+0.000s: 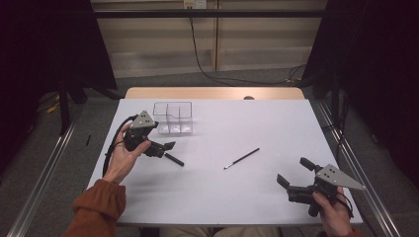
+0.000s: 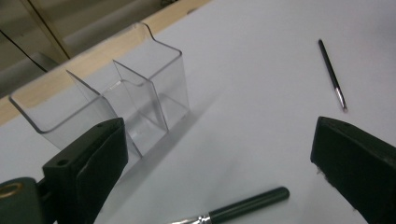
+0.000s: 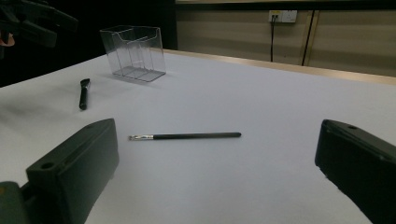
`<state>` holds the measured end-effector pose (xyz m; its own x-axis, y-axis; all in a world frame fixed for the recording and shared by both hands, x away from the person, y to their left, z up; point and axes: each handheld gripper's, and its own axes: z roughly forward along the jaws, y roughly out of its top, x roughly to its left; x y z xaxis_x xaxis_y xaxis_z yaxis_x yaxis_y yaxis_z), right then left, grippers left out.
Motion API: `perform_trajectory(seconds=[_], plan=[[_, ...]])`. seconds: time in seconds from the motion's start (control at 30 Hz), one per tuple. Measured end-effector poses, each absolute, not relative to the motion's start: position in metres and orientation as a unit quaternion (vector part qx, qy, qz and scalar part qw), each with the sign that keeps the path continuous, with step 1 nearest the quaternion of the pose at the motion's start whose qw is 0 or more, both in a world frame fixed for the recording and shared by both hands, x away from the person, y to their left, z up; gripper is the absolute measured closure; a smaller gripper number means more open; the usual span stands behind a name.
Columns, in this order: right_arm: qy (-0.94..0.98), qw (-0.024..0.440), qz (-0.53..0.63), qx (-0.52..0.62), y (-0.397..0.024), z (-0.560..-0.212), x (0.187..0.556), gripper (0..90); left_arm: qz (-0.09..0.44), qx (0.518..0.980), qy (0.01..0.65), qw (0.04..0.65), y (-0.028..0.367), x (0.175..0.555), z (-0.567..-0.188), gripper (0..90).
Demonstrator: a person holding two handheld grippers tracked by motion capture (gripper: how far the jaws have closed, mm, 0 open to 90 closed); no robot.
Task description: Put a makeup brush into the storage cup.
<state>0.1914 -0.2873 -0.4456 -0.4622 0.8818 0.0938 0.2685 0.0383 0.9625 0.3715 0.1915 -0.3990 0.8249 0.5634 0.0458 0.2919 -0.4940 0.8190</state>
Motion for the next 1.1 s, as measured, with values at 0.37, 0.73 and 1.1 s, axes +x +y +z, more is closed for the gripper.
perform_trajectory(seconds=[0.37, 0.73, 1.1], plan=[[0.667, 0.281, 0.538, 0.432, -0.287, -0.446, 0.192, 0.0, 0.124, 0.894, 0.234, 0.361, 0.186, 0.381, -0.4, 4.7], [0.669, 0.277, 0.537, 0.432, -0.286, -0.447, 0.192, 0.0, 0.11, 0.928, 0.191, 0.302, 0.181, 0.386, -0.406, 4.8], [0.671, 0.275, 0.536, 0.432, -0.286, -0.447, 0.192, 0.0, 0.074, 0.954, 0.154, 0.247, 0.176, 0.396, -0.412, 5.3]])
